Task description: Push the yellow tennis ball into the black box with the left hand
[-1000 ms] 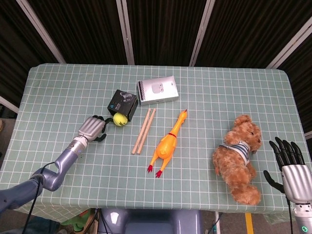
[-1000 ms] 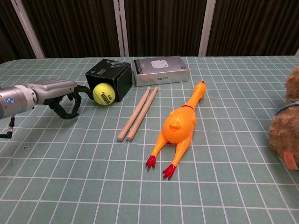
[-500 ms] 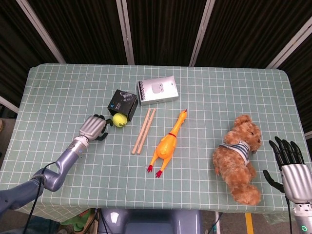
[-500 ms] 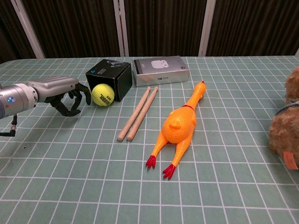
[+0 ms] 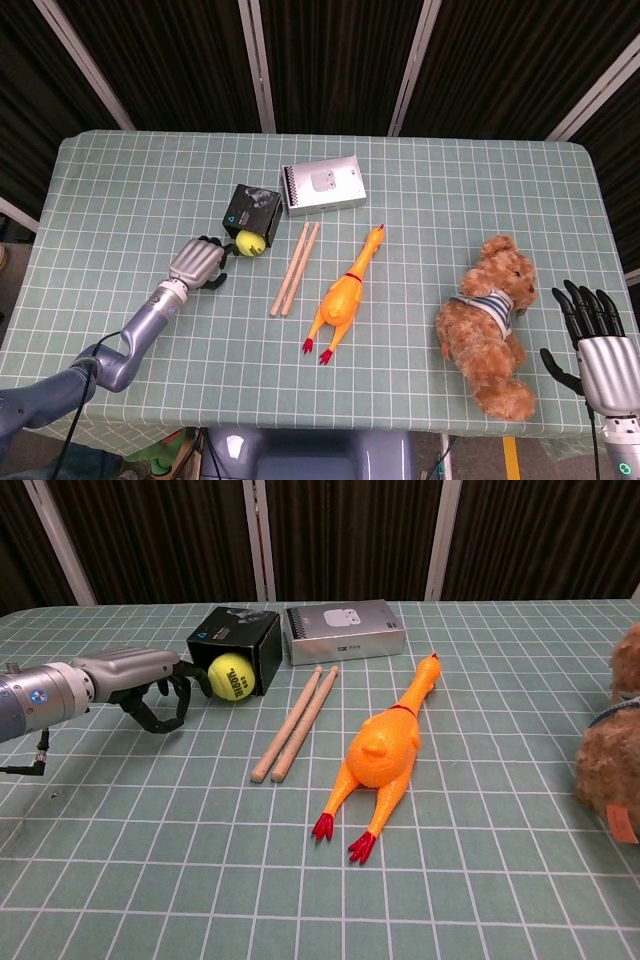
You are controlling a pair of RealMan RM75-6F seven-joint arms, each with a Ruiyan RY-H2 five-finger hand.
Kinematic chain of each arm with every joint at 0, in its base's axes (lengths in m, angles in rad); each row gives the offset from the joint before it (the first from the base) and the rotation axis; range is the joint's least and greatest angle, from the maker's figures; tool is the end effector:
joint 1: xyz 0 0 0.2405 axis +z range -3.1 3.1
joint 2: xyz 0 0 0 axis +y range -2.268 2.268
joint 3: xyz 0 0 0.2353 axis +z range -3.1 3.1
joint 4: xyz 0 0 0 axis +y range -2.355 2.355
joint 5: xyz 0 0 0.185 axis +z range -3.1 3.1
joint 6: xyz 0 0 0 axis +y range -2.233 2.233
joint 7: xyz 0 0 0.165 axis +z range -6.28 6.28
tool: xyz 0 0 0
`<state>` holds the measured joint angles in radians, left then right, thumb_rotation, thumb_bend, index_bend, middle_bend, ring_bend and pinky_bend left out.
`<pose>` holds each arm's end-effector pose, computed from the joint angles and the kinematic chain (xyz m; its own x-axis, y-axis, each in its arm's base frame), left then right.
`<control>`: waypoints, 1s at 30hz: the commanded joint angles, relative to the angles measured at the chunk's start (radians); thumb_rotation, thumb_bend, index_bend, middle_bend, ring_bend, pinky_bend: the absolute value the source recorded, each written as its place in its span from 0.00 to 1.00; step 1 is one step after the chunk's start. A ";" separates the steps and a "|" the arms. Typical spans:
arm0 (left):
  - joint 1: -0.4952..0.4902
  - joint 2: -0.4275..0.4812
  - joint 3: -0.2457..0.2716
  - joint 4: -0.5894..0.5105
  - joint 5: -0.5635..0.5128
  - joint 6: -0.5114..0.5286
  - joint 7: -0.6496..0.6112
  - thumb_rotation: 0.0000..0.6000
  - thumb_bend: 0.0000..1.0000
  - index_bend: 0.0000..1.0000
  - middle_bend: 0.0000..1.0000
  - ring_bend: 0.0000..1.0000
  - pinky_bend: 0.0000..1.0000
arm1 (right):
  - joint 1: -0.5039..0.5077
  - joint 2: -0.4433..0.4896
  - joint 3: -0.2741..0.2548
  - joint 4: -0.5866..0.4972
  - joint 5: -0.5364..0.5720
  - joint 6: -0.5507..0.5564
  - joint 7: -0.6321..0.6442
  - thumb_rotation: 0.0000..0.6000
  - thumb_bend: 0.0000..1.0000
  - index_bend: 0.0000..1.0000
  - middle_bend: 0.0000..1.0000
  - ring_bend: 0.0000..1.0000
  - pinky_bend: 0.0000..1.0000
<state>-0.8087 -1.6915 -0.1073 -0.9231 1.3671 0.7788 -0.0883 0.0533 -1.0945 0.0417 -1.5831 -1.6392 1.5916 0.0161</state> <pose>-0.1822 0.3895 -0.0241 0.5327 0.3079 0.7883 0.8238 -0.4020 -0.3997 -0.2675 -0.1865 0.1872 0.4271 0.0842 0.9003 -0.8929 -0.1175 0.4346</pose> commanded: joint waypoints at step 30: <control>0.019 0.001 0.003 -0.001 0.012 0.073 0.038 1.00 0.39 0.10 0.19 0.04 0.13 | 0.002 0.000 -0.002 0.000 0.000 -0.004 -0.001 1.00 0.34 0.00 0.00 0.00 0.00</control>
<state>-0.7920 -1.6943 -0.1065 -0.9190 1.3774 0.8484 -0.0525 0.0550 -1.0938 0.0396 -1.5837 -1.6390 1.5877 0.0157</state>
